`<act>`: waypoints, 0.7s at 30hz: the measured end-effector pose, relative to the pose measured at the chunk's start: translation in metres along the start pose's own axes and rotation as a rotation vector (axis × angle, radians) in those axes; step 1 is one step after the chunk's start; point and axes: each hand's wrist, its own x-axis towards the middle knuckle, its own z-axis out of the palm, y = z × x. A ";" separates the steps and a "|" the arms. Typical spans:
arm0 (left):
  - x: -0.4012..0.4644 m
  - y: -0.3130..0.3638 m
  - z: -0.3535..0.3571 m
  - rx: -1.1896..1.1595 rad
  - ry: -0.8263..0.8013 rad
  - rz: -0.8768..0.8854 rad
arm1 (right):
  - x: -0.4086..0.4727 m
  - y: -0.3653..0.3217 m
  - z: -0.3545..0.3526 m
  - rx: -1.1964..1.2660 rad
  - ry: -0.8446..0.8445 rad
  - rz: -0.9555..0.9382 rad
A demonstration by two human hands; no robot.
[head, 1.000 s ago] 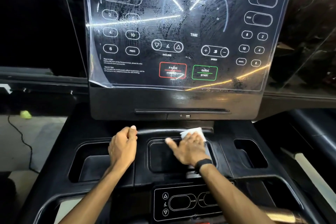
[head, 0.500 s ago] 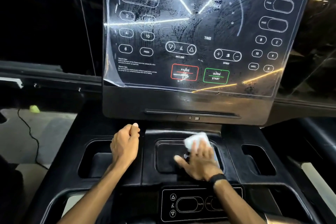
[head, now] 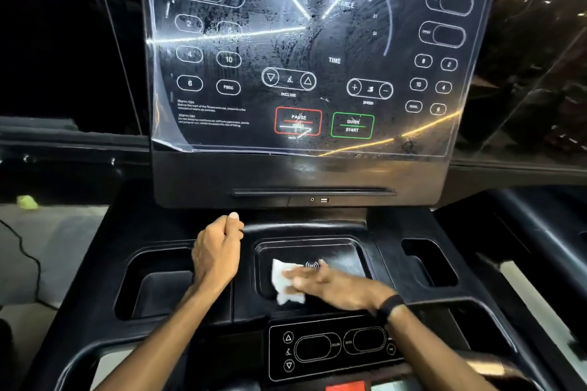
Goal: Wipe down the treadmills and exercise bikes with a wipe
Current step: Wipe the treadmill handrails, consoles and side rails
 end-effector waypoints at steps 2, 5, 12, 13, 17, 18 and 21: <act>-0.002 0.000 0.001 0.002 -0.013 -0.003 | -0.013 0.031 -0.015 0.056 0.135 0.013; -0.006 0.002 0.003 0.002 -0.050 -0.003 | -0.026 0.075 -0.032 -0.078 0.349 0.138; -0.011 0.014 0.009 -0.033 -0.088 0.013 | -0.006 0.030 -0.006 -0.521 0.346 0.408; -0.012 0.015 0.010 -0.035 -0.092 0.018 | 0.001 0.022 -0.005 -0.513 0.364 0.384; -0.016 0.022 0.013 -0.030 -0.115 0.024 | 0.030 -0.013 -0.002 -0.331 0.335 0.218; -0.016 0.022 0.014 -0.031 -0.119 0.024 | 0.039 -0.026 0.004 -0.275 0.314 0.167; -0.017 0.025 0.014 -0.029 -0.130 0.038 | 0.059 -0.048 0.024 -0.056 0.298 -0.003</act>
